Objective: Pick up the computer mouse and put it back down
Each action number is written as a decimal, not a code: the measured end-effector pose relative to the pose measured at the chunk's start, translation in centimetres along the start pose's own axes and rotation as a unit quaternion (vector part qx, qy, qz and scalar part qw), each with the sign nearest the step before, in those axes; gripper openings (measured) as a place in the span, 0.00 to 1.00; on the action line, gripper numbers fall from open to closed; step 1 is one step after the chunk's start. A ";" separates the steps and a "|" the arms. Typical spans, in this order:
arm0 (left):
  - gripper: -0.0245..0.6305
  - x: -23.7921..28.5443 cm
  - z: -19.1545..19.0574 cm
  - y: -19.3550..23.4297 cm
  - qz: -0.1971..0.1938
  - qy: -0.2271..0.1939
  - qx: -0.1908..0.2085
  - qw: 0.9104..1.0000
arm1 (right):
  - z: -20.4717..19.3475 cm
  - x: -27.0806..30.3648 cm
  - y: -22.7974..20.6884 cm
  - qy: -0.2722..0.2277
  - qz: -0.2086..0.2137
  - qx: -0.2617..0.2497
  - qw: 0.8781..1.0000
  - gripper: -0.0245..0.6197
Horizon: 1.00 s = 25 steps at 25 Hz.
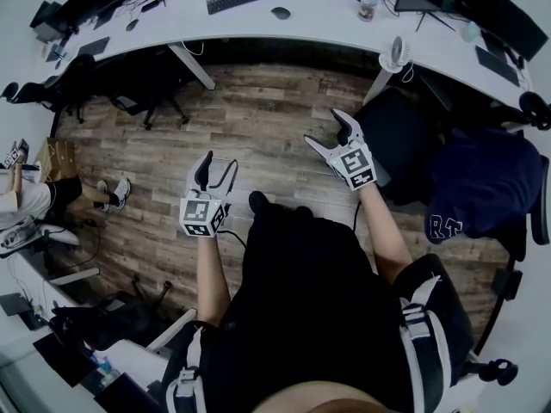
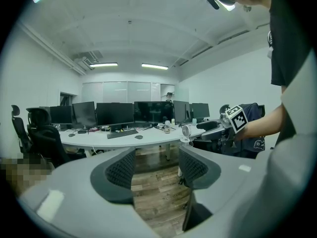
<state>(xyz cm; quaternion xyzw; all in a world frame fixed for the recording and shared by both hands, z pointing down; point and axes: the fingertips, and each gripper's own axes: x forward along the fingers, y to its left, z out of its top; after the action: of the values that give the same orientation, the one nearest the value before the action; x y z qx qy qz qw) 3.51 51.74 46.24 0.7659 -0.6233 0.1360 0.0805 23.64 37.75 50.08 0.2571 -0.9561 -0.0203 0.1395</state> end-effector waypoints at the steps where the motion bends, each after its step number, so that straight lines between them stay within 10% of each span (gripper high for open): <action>1: 0.45 0.0 0.0 0.0 0.000 0.000 0.000 1.000 | -0.1 0.0 -0.1 0.000 -0.001 0.001 1.000 0.66; 25: 0.45 7.5 1.6 6.6 -0.042 -0.006 -0.004 0.999 | 0.1 6.6 -3.7 0.030 -0.039 0.017 0.999 0.63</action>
<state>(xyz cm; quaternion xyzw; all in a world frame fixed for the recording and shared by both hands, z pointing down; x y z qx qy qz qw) -1.39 42.87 46.73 0.7919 -0.5914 0.1258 0.0856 19.94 31.27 51.25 0.2972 -0.9409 -0.0014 0.1625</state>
